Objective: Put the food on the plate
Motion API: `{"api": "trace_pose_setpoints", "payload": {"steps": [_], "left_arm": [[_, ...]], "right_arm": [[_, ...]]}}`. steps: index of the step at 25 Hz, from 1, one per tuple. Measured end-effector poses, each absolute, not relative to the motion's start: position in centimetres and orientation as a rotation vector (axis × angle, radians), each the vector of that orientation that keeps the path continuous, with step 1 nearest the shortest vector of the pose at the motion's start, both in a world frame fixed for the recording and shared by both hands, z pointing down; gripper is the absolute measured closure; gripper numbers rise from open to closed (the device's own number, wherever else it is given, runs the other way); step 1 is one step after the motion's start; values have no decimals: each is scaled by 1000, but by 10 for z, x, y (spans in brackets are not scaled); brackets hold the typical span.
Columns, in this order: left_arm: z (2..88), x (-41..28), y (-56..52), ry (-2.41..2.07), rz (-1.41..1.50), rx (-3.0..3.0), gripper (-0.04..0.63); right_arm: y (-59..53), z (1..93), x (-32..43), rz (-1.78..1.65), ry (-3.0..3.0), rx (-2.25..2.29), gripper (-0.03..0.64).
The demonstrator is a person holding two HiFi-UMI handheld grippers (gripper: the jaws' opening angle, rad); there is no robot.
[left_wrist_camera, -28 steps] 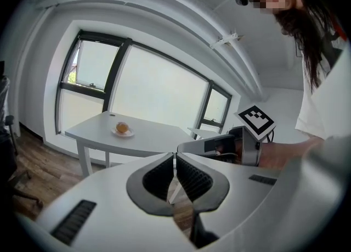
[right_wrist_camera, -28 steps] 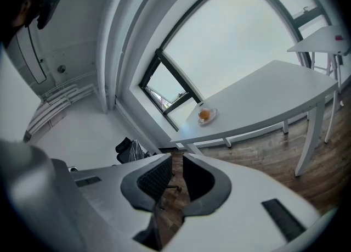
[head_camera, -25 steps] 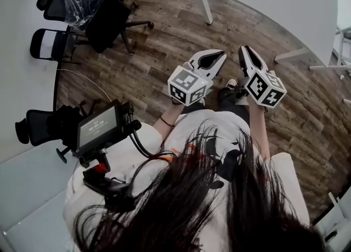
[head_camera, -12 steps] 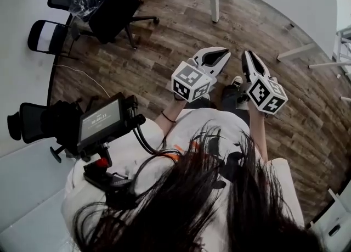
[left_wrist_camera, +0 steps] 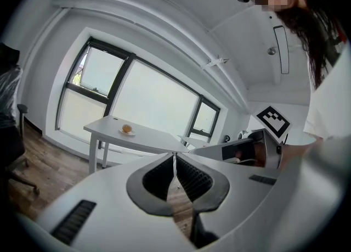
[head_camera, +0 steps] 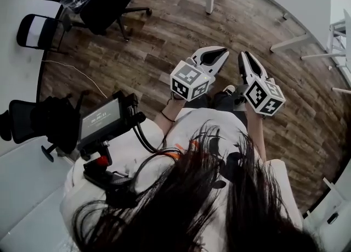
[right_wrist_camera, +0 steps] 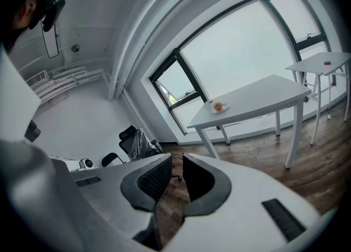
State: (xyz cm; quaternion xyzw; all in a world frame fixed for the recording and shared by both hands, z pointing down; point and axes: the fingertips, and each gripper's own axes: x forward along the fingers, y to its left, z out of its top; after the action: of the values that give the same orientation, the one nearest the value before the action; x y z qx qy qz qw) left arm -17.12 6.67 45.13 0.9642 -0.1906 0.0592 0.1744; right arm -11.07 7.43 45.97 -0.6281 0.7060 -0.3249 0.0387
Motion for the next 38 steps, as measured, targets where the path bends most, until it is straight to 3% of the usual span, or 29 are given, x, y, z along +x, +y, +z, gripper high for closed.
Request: {"api": "trace_pose_setpoints", "payload": {"steps": [13, 24, 38], "left_arm": [[439, -168, 67, -588, 155, 2721, 589], [446, -107, 162, -560, 181, 2757, 589], [439, -99, 182, -636, 201, 2783, 589]], "right_arm": [[76, 448, -112, -984, 2227, -1894, 549], [165, 452, -54, -958, 2241, -1887, 548], [184, 450, -48, -951, 2292, -1811, 548]]}}
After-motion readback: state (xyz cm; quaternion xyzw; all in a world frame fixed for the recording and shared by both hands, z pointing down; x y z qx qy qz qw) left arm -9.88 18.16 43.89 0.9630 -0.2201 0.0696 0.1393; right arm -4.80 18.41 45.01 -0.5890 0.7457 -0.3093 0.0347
